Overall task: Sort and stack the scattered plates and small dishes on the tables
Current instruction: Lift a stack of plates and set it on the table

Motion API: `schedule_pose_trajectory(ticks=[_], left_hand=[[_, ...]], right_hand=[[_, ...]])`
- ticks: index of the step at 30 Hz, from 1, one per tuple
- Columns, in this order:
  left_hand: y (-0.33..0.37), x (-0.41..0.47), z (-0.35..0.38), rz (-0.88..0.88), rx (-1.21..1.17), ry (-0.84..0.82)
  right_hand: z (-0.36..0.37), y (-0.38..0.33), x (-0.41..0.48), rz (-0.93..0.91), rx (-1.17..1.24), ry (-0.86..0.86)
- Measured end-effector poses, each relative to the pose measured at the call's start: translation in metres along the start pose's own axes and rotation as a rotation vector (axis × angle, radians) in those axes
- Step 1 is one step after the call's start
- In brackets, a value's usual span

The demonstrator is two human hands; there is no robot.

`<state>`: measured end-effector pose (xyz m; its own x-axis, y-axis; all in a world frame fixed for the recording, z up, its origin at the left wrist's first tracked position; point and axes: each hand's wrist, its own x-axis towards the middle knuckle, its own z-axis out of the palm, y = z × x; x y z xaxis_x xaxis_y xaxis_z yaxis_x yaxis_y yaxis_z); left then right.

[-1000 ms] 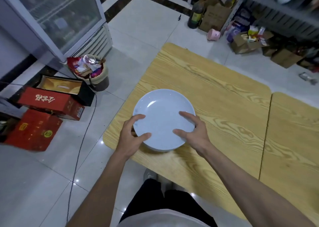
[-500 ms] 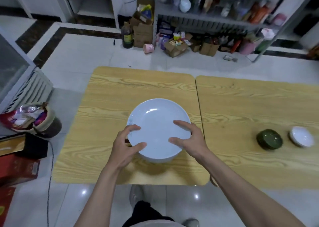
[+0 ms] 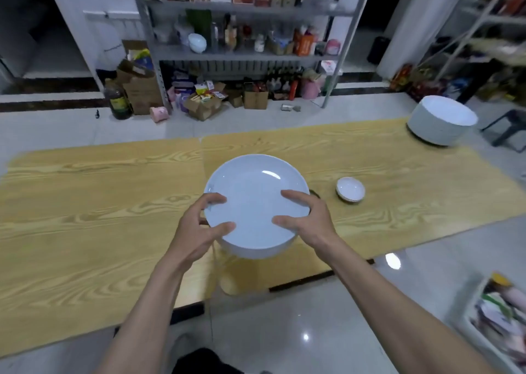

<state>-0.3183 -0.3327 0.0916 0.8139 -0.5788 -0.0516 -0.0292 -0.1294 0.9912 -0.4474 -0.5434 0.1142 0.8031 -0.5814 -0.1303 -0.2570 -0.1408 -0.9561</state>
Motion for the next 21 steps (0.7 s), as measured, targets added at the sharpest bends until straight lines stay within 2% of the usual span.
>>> schedule_pose_trajectory(ticks=[10, 21], left_hand=[[0.035, 0.072, 0.156, 0.019, 0.037, -0.178], [0.049, 0.209, 0.308, 0.063, 0.123, -0.216]], right_hand=[[-0.156, 0.034, 0.028, 0.035, 0.069, 0.197], [-0.303, 0.066, 0.147, 0.04, 0.109, 0.282]])
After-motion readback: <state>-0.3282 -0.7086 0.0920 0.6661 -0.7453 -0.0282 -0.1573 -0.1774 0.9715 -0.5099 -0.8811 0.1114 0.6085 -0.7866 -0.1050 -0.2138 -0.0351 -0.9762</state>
